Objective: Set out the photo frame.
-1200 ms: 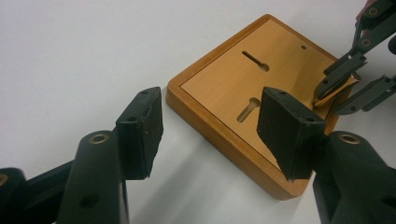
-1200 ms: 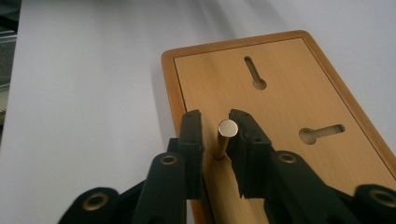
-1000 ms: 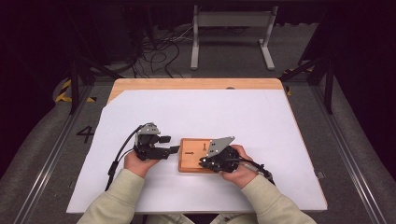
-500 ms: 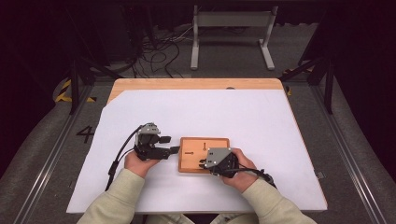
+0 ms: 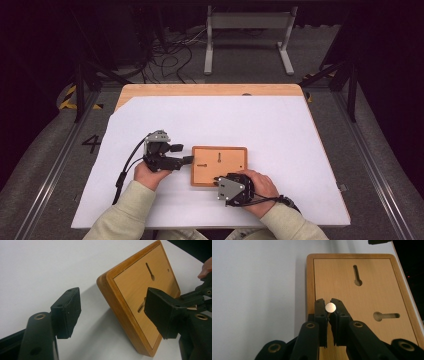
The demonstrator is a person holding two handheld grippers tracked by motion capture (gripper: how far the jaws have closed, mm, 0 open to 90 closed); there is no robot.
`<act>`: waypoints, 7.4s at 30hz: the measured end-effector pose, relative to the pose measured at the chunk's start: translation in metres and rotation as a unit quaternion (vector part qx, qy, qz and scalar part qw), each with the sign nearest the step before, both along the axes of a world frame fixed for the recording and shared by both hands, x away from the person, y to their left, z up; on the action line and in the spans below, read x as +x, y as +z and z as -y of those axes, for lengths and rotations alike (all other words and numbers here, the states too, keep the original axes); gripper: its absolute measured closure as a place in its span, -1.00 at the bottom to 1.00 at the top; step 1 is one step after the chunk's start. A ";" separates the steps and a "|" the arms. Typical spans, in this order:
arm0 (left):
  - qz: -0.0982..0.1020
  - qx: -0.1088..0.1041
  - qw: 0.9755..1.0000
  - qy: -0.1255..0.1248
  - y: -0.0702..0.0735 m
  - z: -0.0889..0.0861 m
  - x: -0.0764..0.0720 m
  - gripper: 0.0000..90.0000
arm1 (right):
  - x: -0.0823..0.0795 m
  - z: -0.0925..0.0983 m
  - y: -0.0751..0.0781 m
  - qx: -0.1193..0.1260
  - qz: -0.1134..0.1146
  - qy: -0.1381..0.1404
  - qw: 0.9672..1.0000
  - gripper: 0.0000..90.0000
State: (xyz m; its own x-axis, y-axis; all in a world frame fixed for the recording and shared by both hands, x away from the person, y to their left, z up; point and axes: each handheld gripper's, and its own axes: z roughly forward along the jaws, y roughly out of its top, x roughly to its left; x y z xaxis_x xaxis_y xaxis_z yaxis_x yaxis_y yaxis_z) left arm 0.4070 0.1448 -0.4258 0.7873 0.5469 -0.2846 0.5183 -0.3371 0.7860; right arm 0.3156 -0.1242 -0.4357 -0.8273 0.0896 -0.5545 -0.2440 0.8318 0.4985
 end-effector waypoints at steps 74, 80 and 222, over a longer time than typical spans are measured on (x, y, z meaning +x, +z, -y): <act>0.033 -0.014 0.995 -0.093 0.008 0.020 -0.005 0.14 | -0.008 0.035 0.041 0.178 -0.072 -0.022 0.981 0.43; 0.054 -0.011 0.993 -0.105 0.014 0.017 -0.017 0.23 | -0.003 0.061 0.056 0.227 -0.061 -0.056 0.970 0.44; 0.163 0.002 0.987 -0.004 0.012 -0.029 -0.063 0.00 | 0.071 0.073 -0.002 0.205 -0.316 -0.187 0.907 1.00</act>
